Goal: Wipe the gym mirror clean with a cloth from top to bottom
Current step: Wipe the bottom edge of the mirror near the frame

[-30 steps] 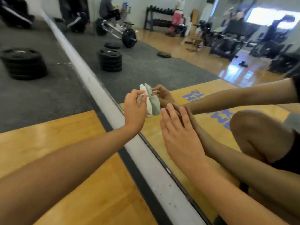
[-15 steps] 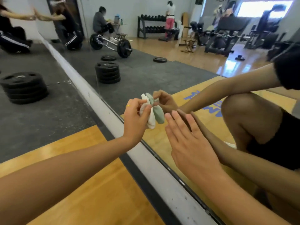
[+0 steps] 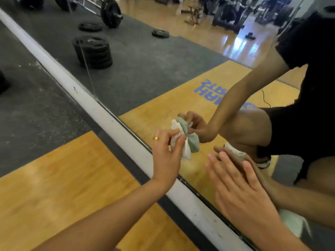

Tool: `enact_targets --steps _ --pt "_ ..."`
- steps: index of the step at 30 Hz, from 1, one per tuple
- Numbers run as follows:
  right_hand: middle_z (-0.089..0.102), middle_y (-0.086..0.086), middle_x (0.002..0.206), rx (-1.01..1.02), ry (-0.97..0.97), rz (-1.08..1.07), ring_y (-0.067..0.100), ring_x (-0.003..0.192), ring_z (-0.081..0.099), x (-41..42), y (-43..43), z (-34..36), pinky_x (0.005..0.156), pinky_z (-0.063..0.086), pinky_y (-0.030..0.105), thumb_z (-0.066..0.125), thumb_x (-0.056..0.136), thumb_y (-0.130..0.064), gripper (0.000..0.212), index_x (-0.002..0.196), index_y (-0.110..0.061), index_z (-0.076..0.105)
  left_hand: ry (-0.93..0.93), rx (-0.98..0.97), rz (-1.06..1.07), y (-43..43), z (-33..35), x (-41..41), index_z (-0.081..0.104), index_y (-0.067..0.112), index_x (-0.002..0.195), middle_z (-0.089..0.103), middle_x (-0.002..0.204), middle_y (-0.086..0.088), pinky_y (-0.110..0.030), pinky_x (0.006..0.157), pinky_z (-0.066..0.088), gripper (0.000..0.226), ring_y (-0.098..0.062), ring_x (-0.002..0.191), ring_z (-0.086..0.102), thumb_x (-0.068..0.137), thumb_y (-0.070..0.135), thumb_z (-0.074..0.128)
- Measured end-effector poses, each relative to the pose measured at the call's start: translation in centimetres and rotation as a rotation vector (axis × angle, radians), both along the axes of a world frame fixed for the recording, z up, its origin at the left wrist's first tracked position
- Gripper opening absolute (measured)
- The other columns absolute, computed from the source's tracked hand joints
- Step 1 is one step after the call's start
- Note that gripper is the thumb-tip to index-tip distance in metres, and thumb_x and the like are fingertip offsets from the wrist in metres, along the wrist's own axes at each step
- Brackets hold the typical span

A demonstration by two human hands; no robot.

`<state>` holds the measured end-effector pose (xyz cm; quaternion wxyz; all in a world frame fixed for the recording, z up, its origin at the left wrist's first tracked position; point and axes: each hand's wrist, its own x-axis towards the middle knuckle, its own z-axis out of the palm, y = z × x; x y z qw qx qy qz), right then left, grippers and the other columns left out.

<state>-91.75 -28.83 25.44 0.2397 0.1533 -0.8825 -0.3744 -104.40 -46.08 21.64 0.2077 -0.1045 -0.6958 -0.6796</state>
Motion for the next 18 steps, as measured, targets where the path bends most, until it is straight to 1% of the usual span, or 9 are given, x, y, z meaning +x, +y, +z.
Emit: enact_targets --steps 1,3,6,8,11,13,16,18 --pt "0.018 0.015 0.171 0.007 -0.009 -0.006 0.032 0.158 0.015 0.0 -0.3 -0.1 0.127 -0.005 0.056 0.029 0.101 -0.024 0.063 0.16 -0.004 0.03 -0.004 0.012 0.018 0.2 -0.1 0.1 0.063 0.022 0.101 0.056 0.103 -0.003 -0.03 0.08 0.05 0.007 -0.021 0.097 0.06 0.097 0.02 0.069" --pt "0.018 0.016 0.17 0.046 -0.012 -0.011 0.033 0.158 0.016 -0.1 -0.1 -0.4 0.127 -0.005 0.058 0.032 0.101 -0.026 0.063 0.16 -0.003 0.031 0.002 0.04 0.054 0.6 -0.4 0.2 0.062 0.023 0.1 0.056 0.103 -0.005 -0.027 0.081 0.048 0.009 -0.02 0.097 0.06 0.097 0.018 0.07" --pt "0.019 0.015 0.17 0.077 0.038 -0.011 0.033 0.158 0.018 -0.3 0.2 -0.8 0.127 -0.003 0.059 0.038 0.1 -0.027 0.063 0.158 -0.003 0.035 0.028 0.064 0.112 0.5 0.0 -0.6 0.064 0.018 0.098 0.058 0.101 -0.006 -0.024 0.079 0.047 0.007 -0.016 0.095 0.059 0.097 0.016 0.07" --pt "0.021 0.014 0.17 0.076 0.059 -0.017 0.033 0.157 0.019 -0.3 0.3 -1.0 0.127 -0.001 0.059 0.042 0.099 -0.027 0.063 0.157 -0.004 0.038 0.016 0.111 0.169 0.0 0.6 -2.0 0.065 0.013 0.096 0.059 0.1 -0.006 -0.027 0.079 0.049 0.006 -0.015 0.093 0.059 0.097 0.017 0.069" --pt "0.025 0.013 0.169 0.067 0.08 -0.001 0.032 0.156 0.024 -0.4 0.4 -1.1 0.127 0.0 0.059 0.045 0.097 -0.028 0.062 0.154 -0.005 0.044 -0.053 0.182 0.254 -0.5 1.2 -2.9 0.065 0.013 0.096 0.062 0.101 -0.002 -0.035 0.082 0.052 0.005 -0.017 0.097 0.06 0.098 0.017 0.067" --pt "0.028 0.012 0.168 0.065 0.088 0.002 0.031 0.155 0.026 -0.5 0.3 -1.2 0.127 0.001 0.059 0.046 0.097 -0.028 0.059 0.152 -0.006 0.048 -0.029 0.141 0.215 0.2 0.9 -1.8 0.065 0.012 0.098 0.062 0.102 -0.005 -0.034 0.082 0.051 0.006 -0.015 0.095 0.059 0.098 0.017 0.068" --pt "0.028 0.011 0.168 0.06 0.082 0.016 0.03 0.156 0.026 -0.5 0.2 -1.2 0.127 0.002 0.058 0.045 0.099 -0.028 0.057 0.151 -0.008 0.049 0.059 0.076 0.112 1.6 0.3 0.5 0.067 0.01 0.103 0.061 0.104 -0.006 -0.038 0.083 0.052 0.009 -0.016 0.1 0.059 0.098 0.017 0.069" --pt "0.027 0.012 0.169 0.04 0.058 0.0 0.03 0.156 0.024 -0.4 0.3 -1.1 0.127 0.002 0.059 0.045 0.099 -0.028 0.056 0.151 -0.008 0.051 0.069 0.08 0.132 1.7 0.3 0.3 0.067 0.012 0.106 0.061 0.106 -0.005 -0.039 0.084 0.052 0.01 -0.01 0.102 0.058 0.098 0.016 0.069"
